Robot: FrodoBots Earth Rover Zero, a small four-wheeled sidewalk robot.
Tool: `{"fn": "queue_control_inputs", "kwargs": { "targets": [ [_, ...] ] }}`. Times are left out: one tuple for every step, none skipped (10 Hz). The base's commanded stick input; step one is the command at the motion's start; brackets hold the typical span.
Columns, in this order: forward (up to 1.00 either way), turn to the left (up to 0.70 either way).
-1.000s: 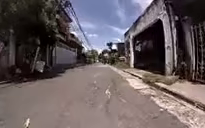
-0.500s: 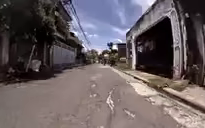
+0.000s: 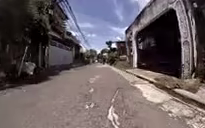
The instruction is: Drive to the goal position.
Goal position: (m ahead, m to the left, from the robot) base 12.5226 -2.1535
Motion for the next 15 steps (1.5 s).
{"fn": "queue_control_inputs", "kwargs": {
  "targets": [
    [0.85, 0.00],
    [0.85, 0.00],
    [0.85, 0.00],
    [0.85, 0.00],
    [0.85, 0.00],
    [0.85, 0.00],
    [0.85, 0.00],
    [0.85, 0.00],
    [0.85, 0.00],
    [0.85, 0.00],
    [0.85, 0.00],
    [0.85, 0.00],
    [0.85, 0.00],
    [0.85, 0.00],
    [0.85, 0.00]
  ]
}}
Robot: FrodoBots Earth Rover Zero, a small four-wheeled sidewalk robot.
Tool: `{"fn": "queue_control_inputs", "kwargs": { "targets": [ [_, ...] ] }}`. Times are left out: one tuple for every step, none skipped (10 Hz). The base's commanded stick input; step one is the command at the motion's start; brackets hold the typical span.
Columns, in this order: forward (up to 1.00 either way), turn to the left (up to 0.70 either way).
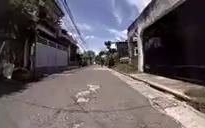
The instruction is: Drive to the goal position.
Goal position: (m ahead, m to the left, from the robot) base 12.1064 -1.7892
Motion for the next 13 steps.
{"fn": "queue_control_inputs", "kwargs": {
  "targets": [
    [0.85, 0.00],
    [0.85, 0.00],
    [0.85, 0.00],
    [0.85, 0.00],
    [0.85, 0.00],
    [0.85, 0.00],
    [0.85, 0.00],
    [0.85, 0.00],
    [0.85, 0.00],
    [0.85, 0.00],
    [0.85, 0.00],
    [0.85, 0.00],
    [0.85, 0.00]
  ]
}}
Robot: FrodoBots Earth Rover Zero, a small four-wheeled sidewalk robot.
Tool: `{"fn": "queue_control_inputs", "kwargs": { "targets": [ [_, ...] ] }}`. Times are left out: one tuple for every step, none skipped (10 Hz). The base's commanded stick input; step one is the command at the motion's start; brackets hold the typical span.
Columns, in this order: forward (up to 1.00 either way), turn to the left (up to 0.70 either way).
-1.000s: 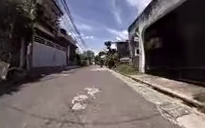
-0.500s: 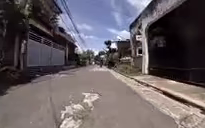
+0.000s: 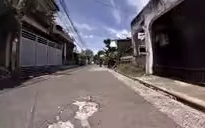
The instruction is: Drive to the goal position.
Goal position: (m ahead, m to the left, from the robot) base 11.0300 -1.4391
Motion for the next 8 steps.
{"fn": "queue_control_inputs", "kwargs": {
  "targets": [
    [0.85, 0.00],
    [0.85, 0.00],
    [0.85, 0.00],
    [0.85, 0.00],
    [0.85, 0.00],
    [0.85, 0.00],
    [0.85, 0.00],
    [0.85, 0.00]
  ]
}}
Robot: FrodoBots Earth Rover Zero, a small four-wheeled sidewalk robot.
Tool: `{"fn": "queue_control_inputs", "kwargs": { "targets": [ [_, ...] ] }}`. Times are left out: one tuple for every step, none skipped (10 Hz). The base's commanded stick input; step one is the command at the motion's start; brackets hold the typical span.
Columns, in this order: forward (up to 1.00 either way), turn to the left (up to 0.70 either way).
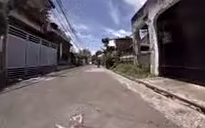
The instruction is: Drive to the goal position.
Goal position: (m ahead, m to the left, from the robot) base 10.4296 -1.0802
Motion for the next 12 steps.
{"fn": "queue_control_inputs", "kwargs": {
  "targets": [
    [0.85, 0.00],
    [0.85, 0.00],
    [0.85, 0.00],
    [0.85, 0.00],
    [0.85, 0.00],
    [0.85, 0.00],
    [0.85, 0.00],
    [0.85, 0.00],
    [0.85, 0.00],
    [0.85, 0.00],
    [0.85, 0.00],
    [0.85, 0.00]
  ]
}}
